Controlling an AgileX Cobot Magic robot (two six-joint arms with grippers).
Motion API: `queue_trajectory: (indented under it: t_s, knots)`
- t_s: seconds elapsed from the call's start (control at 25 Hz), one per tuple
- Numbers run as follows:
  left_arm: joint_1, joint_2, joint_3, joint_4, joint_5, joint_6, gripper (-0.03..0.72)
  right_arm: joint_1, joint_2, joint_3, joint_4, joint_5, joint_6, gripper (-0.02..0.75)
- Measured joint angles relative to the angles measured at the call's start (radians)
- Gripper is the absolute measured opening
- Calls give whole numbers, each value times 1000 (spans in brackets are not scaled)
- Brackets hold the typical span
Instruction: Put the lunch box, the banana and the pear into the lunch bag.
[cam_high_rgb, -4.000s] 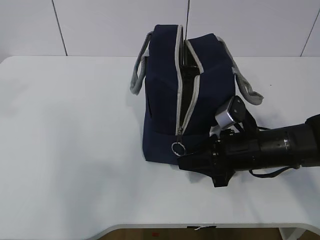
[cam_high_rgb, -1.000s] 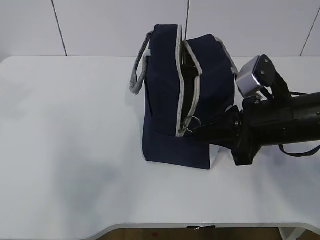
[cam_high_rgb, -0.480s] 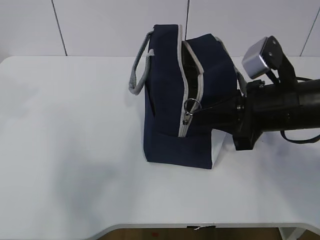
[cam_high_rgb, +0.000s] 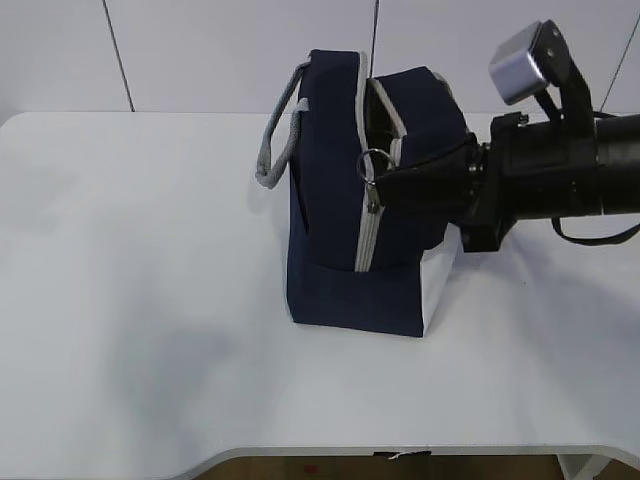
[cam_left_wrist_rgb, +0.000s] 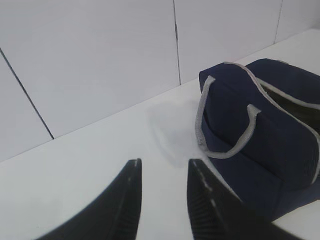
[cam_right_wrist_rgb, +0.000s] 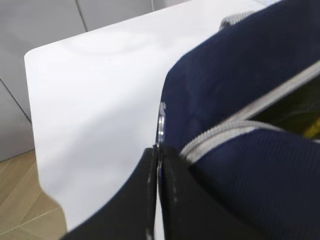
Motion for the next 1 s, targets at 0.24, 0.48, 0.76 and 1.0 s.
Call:
queue_trajectory:
  t_s: [0.24,0.48,0.76,1.0]
  knots:
    - [0,0,0,-11,-2,0,237,0,0,-52,0,6,19,6]
    - [0,0,0,-12,-2,0,237,0,0,-94,-2,8,45,6]
    - [0,8,0,-14,-5,0,237,0,0,-135,-4,5,54,6]
    - [-20,54,0,-14,-7,0,238,0,0,-167,-8,-16,67,6]
